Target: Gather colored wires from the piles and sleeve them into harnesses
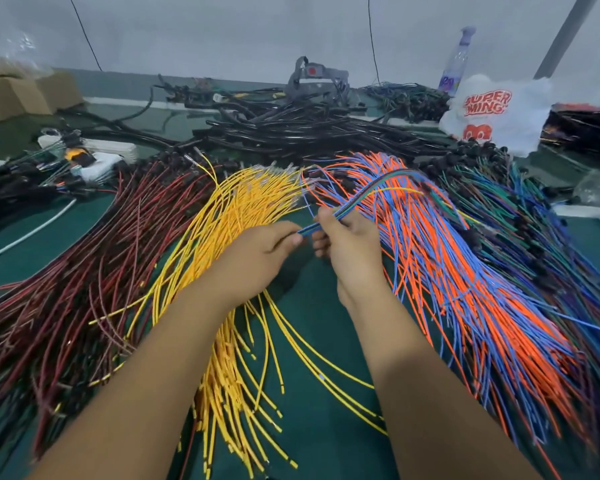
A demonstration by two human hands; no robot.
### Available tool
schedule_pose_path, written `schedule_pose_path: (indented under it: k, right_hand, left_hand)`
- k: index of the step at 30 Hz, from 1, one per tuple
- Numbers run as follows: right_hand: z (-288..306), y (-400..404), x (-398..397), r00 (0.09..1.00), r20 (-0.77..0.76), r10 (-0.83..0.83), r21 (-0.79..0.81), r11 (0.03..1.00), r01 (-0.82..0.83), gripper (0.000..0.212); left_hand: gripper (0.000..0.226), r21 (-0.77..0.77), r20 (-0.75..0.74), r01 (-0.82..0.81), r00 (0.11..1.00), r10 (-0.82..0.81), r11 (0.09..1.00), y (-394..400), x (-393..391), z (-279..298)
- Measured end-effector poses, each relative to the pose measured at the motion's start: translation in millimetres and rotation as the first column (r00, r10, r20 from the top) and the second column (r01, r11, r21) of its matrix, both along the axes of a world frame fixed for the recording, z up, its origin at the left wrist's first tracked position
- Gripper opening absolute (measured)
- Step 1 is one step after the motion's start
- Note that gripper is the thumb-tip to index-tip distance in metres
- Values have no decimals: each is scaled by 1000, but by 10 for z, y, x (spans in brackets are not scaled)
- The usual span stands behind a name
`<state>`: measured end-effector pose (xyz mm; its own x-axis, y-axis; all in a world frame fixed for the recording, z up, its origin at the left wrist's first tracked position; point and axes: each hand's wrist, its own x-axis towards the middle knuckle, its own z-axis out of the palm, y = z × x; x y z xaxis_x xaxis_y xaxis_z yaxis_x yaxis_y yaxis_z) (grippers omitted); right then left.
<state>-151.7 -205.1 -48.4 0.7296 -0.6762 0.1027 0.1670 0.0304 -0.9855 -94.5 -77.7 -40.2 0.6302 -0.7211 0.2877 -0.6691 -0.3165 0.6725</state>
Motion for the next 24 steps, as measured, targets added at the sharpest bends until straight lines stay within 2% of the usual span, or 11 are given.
schedule_pose_path:
  k: [6,8,12,15,18,20,24]
  right_hand:
    - [49,64,-8,976,195,-101,136,988,75,21]
    - [82,36,-38,972,222,-73,197,980,29,22]
    - [126,-47,-129,979,141,146,193,966,-171,21]
    - [104,-16,-151,958,-9,288,57,956,-287,21]
    - [73,46,-134,938,-123,324,-59,941,-333,20]
    - [73,52,-128,945,-75,320,-46,945,-324,15]
    - [62,74,-116,967,56,248,-10,969,-248,13]
  left_hand:
    - [20,-112,-166,-46,986,27,993,141,15,108]
    - [24,-83,-141,-83,987,71,993,176,26,108]
    - [23,30,2,-144,990,144,989,210,-27,63]
    - [19,118,116,-140,985,126,983,209,-67,44]
    - [21,153,185,-103,980,74,983,188,-89,13]
    - [22,95,133,-97,987,84,991,184,-82,2]
    - [18,-146,-6,-160,987,161,976,208,6,96]
